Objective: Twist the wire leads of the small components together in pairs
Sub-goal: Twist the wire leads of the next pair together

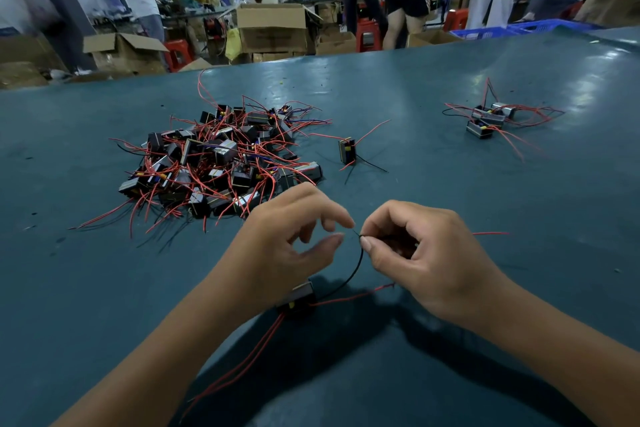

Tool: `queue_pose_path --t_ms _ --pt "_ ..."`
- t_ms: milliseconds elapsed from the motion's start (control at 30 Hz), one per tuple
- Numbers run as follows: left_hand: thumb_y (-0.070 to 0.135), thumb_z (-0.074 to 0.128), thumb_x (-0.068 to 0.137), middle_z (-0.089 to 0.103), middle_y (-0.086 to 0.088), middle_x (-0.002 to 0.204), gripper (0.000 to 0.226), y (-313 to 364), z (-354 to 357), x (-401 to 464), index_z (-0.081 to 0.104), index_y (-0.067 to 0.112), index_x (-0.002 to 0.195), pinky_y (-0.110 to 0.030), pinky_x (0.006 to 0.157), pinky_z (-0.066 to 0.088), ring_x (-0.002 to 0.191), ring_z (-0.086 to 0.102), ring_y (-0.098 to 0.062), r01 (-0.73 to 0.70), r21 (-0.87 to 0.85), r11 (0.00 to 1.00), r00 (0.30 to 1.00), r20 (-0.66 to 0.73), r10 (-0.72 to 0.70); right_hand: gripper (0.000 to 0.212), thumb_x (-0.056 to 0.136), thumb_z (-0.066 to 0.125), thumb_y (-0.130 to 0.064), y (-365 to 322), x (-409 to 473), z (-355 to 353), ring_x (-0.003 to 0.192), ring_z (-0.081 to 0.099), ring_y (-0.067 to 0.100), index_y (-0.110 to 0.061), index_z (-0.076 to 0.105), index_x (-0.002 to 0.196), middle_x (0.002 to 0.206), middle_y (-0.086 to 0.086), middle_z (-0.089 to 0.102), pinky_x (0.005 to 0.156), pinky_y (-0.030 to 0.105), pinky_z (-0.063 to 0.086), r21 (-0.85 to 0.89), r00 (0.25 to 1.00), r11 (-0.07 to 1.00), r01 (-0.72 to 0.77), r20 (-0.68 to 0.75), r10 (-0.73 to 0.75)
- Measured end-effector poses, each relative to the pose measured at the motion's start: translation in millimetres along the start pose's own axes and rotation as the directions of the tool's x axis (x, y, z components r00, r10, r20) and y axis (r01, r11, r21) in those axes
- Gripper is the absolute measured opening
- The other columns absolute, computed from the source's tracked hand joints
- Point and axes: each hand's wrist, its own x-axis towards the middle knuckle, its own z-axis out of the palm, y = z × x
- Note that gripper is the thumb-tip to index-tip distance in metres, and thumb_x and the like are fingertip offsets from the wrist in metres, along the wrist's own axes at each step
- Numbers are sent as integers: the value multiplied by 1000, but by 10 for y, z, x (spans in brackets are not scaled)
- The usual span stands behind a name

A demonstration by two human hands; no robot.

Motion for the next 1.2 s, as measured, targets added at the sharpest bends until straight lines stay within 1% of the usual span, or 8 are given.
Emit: queue_pose_path --t_ms 67,267,567,700,833,967,1100,1200 --pt "13 75 86 60 4 91 11 -15 9 1 75 17 97 -15 69 40 79 54 -5 -110 120 987 993 -19 113 7 84 64 -18 -3 -1 1 55 49 4 -20 62 77 66 -17 57 56 8 34 17 1000 1000 -3 6 3" --pt "26 71 91 59 0 91 13 -40 14 4 77 14 93 -38 66 49 81 60 -18 -171 168 971 982 -55 183 7 85 65 -17 -23 -7 -7 56 49 4 -18 63 78 66 -16 56 56 8 34 23 999 1000 17 33 -18" --pt "22 66 96 60 -2 89 16 -25 -47 25 76 11 92 -36 63 45 79 53 -18 -290 294 911 955 35 293 7 84 64 -14 -37 -6 -13 56 46 5 -16 64 78 66 -13 56 55 11 35 11 997 999 40 59 -41" --pt "21 64 97 60 -2 90 17 -15 -22 24 74 8 91 -33 66 47 80 55 -17 -278 253 927 960 51 274 7 85 65 -13 -28 -14 -23 57 47 4 -16 63 79 68 -15 55 57 8 33 -13 996 998 67 60 -67" --pt "18 66 95 56 3 86 13 31 3 26 69 9 86 -17 68 40 75 52 -7 -120 1 993 988 98 119 7 84 66 -10 -24 -19 -36 61 46 -1 -15 63 81 68 -22 48 60 6 32 -112 987 983 146 83 -137" --pt "25 65 94 56 1 77 15 35 26 -6 68 14 84 -36 60 41 67 52 -20 131 -258 957 979 186 -84 4 84 67 -12 -19 -20 -39 64 45 -6 -14 63 82 71 -21 47 63 5 31 -197 979 960 198 92 -183" --pt "31 70 84 38 -20 63 17 61 64 -19 65 19 73 -45 55 16 56 29 -35 518 -524 676 854 363 -372 4 83 67 -10 -24 -36 -19 65 44 -7 -11 64 81 72 -14 54 64 5 32 -212 978 956 201 98 -184" --pt "22 68 83 39 -3 59 16 89 64 -12 64 20 68 -41 54 11 53 28 -18 651 -606 458 759 498 -420 3 82 67 -9 -29 -39 -15 64 45 -5 -10 64 81 72 -12 56 64 5 32 -179 979 965 191 102 -175"
